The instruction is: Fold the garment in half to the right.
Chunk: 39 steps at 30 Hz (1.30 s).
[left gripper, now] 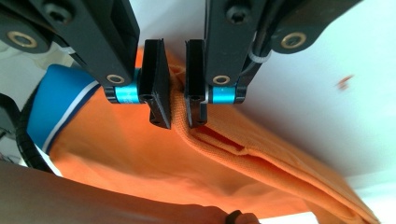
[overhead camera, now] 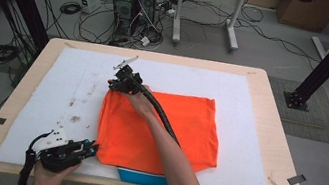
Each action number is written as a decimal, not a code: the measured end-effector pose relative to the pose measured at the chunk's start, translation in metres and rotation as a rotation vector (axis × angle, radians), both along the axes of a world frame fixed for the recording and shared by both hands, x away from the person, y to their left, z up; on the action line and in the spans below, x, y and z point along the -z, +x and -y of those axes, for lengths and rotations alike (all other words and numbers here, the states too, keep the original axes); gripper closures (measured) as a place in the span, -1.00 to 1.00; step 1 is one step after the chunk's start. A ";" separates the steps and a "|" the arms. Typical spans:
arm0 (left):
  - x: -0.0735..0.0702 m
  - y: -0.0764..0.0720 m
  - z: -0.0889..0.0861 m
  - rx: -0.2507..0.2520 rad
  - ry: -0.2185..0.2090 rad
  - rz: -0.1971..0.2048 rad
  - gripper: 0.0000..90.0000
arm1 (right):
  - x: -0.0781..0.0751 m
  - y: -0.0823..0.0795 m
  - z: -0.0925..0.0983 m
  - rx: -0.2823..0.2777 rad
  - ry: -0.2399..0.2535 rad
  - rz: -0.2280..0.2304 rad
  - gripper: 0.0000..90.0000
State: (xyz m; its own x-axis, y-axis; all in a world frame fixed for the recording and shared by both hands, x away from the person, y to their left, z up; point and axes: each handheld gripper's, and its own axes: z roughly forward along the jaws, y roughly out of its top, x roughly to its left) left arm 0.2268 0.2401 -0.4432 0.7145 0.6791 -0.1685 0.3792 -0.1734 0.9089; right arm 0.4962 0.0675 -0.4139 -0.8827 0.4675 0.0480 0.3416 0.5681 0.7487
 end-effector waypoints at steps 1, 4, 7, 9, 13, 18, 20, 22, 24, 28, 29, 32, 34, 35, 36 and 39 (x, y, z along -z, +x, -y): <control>-0.001 0.001 0.002 0.009 0.007 0.002 0.80 | 0.000 0.000 0.000 0.000 0.000 0.000 0.90; -0.003 0.005 0.009 0.025 -0.012 -0.008 0.80 | -0.002 0.004 0.019 0.011 0.013 -0.017 0.90; -0.005 0.008 0.017 0.044 -0.012 -0.010 0.80 | -0.003 0.004 0.031 0.020 0.029 -0.022 0.91; -0.005 0.011 0.027 0.064 -0.007 -0.008 0.80 | -0.003 0.004 0.037 0.024 0.029 -0.025 0.91; -0.004 0.014 0.039 0.088 0.002 -0.013 0.80 | -0.003 0.002 0.050 0.028 0.031 -0.025 0.91; -0.006 0.020 0.053 0.124 0.027 -0.017 0.80 | -0.006 0.002 0.068 0.044 0.048 -0.033 0.91; -0.006 0.021 0.058 0.129 0.032 -0.019 0.80 | -0.006 0.002 0.072 0.048 0.050 -0.032 0.91; -0.008 0.024 0.074 0.147 0.036 -0.015 0.80 | -0.006 0.002 0.082 0.061 0.055 -0.030 0.91; -0.008 0.026 0.084 0.160 0.030 -0.017 0.80 | -0.007 0.002 0.088 0.067 0.058 -0.031 0.91; -0.010 0.029 0.101 0.173 0.043 -0.016 0.80 | -0.010 0.001 0.103 0.082 0.061 -0.030 0.91; -0.010 0.029 0.101 0.173 0.043 -0.016 0.80 | -0.010 0.001 0.103 0.082 0.061 -0.030 0.91; -0.012 0.032 0.111 0.175 0.010 -0.031 0.80 | -0.013 0.002 0.120 0.100 0.071 -0.030 0.91; -0.013 0.034 0.118 0.175 -0.007 -0.038 0.80 | -0.013 0.002 0.128 0.111 0.074 -0.031 0.91; -0.014 0.035 0.121 0.176 -0.012 -0.040 0.80 | -0.013 0.002 0.131 0.117 0.074 -0.035 0.91; -0.015 0.036 0.126 0.178 -0.016 -0.045 0.80 | -0.012 0.003 0.133 0.118 0.074 -0.030 0.91; -0.016 0.038 0.133 0.184 -0.014 -0.048 0.80 | -0.012 0.003 0.139 0.126 0.069 -0.032 0.91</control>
